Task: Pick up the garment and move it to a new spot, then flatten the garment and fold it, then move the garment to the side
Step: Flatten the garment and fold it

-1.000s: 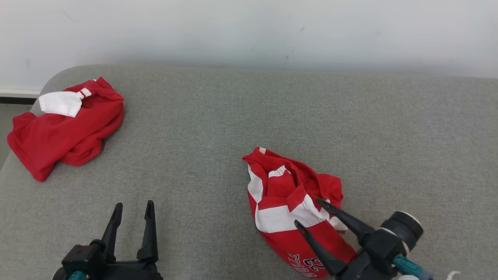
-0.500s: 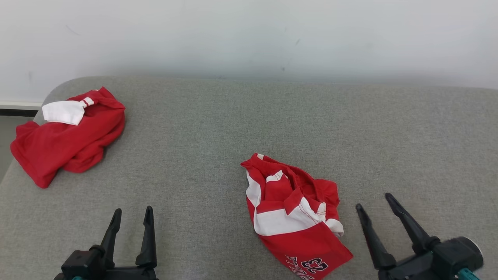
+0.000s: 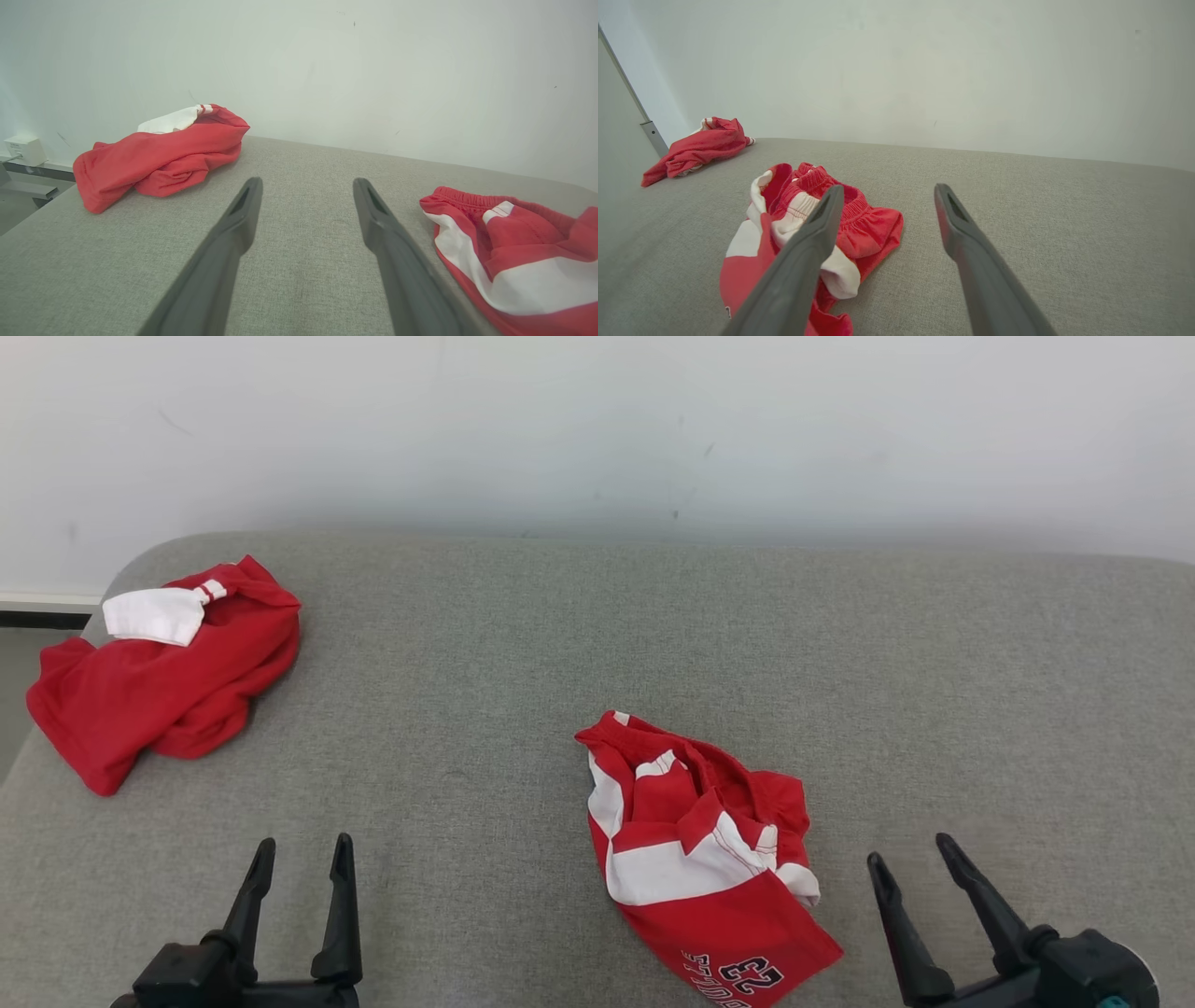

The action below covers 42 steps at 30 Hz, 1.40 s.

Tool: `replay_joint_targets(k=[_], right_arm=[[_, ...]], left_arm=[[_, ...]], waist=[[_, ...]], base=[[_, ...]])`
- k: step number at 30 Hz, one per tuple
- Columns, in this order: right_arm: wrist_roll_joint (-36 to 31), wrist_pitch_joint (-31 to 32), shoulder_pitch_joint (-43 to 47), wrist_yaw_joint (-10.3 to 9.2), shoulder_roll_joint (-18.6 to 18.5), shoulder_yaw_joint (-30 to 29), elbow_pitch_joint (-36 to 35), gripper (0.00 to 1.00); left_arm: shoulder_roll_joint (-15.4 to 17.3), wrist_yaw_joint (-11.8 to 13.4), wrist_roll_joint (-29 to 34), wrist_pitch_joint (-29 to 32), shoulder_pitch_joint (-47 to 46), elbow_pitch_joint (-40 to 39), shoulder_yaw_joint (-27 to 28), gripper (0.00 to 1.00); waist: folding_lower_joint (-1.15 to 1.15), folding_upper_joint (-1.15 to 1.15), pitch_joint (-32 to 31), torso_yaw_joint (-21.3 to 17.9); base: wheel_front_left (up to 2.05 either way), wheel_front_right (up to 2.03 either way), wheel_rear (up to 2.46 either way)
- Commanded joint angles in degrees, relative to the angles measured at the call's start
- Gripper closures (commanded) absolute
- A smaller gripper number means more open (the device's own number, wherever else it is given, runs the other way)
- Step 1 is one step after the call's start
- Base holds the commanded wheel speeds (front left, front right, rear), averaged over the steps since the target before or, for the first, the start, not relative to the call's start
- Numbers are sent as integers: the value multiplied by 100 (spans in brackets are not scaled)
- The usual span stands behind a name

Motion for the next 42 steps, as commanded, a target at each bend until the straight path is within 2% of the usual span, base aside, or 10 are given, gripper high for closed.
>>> replay_joint_targets(k=[1, 15, 21, 31, 42], right_arm=[[75, -1, -127, -15, -89, 114, 68, 0], [727, -1, -1271, -15, -772, 1470, 1041, 0], [1060, 27, -1558, -15, -820, 1939, 1480, 0], [1559, 42, -1909, -15, -781, 2678, 1767, 0], [1569, -8, -1971, -15, -876, 2837, 1578, 0]], left_arm=[[2, -9, 48, -5, 61, -30, 26, 0], [2, 22, -54, -5, 5, -6, -103, 0], [2, 60, -125, -5, -20, -2, -142, 0], [1, 104, -199, -5, -90, 1, -225, 0], [2, 163, -248, -5, -86, 1, -289, 0]], waist=[[0, 0, -5, 13], [0, 0, 96, 324], [0, 0, 137, 463], [0, 0, 243, 609], [0, 0, 286, 683]], base=[[0, 0, 0], [0, 0, 0], [0, 0, 0], [0, 0, 0], [0, 0, 0]])
